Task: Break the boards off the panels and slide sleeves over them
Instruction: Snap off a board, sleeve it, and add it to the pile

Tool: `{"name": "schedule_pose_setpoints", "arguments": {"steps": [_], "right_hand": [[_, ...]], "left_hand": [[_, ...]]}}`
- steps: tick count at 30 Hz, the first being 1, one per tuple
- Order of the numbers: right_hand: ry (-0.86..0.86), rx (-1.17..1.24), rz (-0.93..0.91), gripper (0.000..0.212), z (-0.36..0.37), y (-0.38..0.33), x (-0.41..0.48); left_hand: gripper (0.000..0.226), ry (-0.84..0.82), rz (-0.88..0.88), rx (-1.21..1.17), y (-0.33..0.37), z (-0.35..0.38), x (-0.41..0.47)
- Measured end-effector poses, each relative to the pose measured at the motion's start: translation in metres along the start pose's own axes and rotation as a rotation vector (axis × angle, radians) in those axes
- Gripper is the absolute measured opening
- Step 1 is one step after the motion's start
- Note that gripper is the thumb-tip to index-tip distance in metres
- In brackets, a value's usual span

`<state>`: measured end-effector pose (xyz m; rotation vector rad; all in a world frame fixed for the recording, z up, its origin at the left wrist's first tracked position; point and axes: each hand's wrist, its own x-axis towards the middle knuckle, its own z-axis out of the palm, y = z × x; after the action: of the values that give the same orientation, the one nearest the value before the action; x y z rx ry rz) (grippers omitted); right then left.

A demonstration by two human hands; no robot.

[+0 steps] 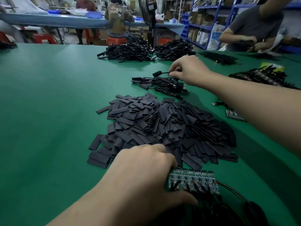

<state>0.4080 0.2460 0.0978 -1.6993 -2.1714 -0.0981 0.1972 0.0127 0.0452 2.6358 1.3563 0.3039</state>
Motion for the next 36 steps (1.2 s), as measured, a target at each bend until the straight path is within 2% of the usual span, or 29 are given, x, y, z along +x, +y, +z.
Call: {"name": "schedule_pose_setpoints", "arguments": {"steps": [4,7,11,13,15,19,21,24,31,36], "right_hand": [[-0.007,-0.019,-0.021,0.026,0.021,-0.019,0.032],[0.013,-0.01,-0.08,0.03,0.021,-0.038,0.024],[0.04,0.048,-0.214,0.022,0.0,-0.056,-0.056],[0.029,0.085,-0.236,0.027,-0.015,-0.055,-0.109],[-0.031,0.244,-0.187,0.033,-0.03,-0.051,-0.158],[-0.295,0.552,-0.038,0.041,-0.037,-0.045,-0.226],[-0.377,0.585,-0.026,0.033,-0.032,-0.046,-0.241],[-0.376,0.66,-0.009,0.01,-0.028,-0.048,-0.246],[-0.239,0.708,0.011,0.012,-0.018,-0.057,-0.256],[-0.258,0.771,-0.008,0.013,-0.016,-0.057,-0.254]], "left_hand": [[0.061,-0.115,-0.068,-0.138,-0.002,-0.003,0.002],[0.053,-0.138,-0.09,-0.274,-0.004,-0.001,0.004],[0.039,-0.153,-0.181,-0.648,-0.006,-0.002,0.007],[0.029,-0.187,-0.211,-0.843,-0.009,-0.002,0.009],[0.025,-0.204,-0.216,-0.952,-0.012,-0.001,0.011],[0.023,-0.229,-0.233,-1.1,-0.013,0.0,0.01],[0.027,-0.214,-0.22,-1.147,-0.012,-0.001,0.009],[0.032,-0.168,-0.196,-1.199,-0.01,-0.002,0.008],[0.043,-0.021,-0.209,-1.219,-0.001,0.0,0.004],[0.035,-0.028,-0.226,-1.221,-0.004,0.002,0.004]]}}
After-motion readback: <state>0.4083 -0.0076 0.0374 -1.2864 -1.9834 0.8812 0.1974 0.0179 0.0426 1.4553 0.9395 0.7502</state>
